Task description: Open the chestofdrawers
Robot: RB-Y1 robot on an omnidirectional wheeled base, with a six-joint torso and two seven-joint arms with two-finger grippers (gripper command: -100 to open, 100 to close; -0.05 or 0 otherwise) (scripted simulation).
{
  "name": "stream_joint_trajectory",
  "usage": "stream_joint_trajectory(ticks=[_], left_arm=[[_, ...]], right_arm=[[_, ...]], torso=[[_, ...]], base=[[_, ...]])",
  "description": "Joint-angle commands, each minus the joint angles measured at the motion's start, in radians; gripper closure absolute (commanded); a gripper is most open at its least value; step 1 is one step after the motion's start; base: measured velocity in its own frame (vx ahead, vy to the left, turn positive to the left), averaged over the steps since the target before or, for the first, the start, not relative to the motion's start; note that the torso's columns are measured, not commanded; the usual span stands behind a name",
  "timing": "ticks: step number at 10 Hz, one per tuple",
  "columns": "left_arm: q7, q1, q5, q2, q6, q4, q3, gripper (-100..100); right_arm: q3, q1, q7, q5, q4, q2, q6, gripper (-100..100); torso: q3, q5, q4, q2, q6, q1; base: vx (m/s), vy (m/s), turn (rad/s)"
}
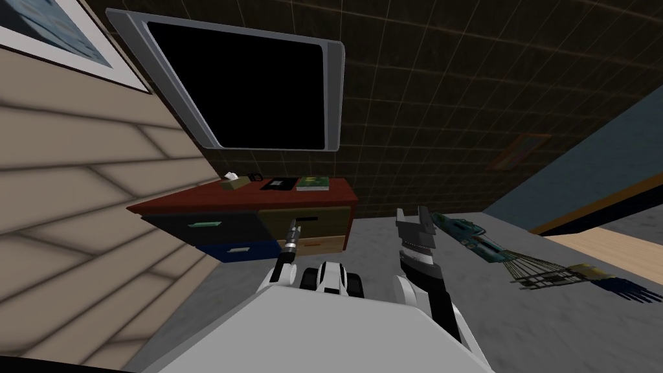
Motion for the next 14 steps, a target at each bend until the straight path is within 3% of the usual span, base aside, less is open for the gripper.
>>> stream_joint_trajectory(ticks=[1,2,3,4,10,11,14], left_arm=[[0.0,0.0,0.0,-0.022,-0.001,0.002,0.0,-100],[-0.003,-0.011,0.002,-0.022,0.031,-0.019,0.006,-100],[-0.001,-0.003,0.001,-0.022,0.013,-0.011,0.003,-100],[-0.001,-0.004,0.001,-0.022,0.018,-0.013,0.003,100],[0.001,0.019,-0.001,-0.021,0.034,-0.054,-0.008,100],[0.001,0.019,-0.001,0.011,0.036,-0.054,-0.008,-100],[0.001,0.016,-0.001,0.073,0.041,-0.053,-0.007,-100]], right_arm=[[0.0,0.0,0.0,0.0,0.0,0.0,0.0,0],[0.0,0.0,0.0,0.0,0.0,0.0,0.0,0],[0.0,0.0,0.0,0.0,0.0,0.0,0.0,0],[0.0,0.0,0.0,0.0,0.0,0.0,0.0,0],[0.0,-0.001,0.0,0.0,0.0,0.0,0.0,0],[0.0,0.0,0.0,0.0,0.0,0.0,0.0,0],[0.0,0.0,0.0,0.0,0.0,0.0,0.0,0]], torso=[[0.0,0.0,0.0,0.0,0.0,0.0],[0.0,0.0,0.0,0.0,0.0,0.0],[-0.002,0.0,-0.001,-0.003,0.0,0.0],[-0.001,0.0,-0.001,-0.002,0.0,-0.001],[-0.001,-0.001,0.0,-0.002,0.0,-0.003],[-0.004,0.0,-0.002,-0.008,0.0,-0.001],[-0.003,0.0,-0.001,-0.004,0.0,-0.001]], base=[[0.006,-0.007,0.0],[0.055,0.004,0.006],[0.035,0.004,0.001],[0.0,0.0,0.0],[-0.157,-0.032,0.012],[-0.018,-0.007,-0.003],[0.019,0.003,0.001]])
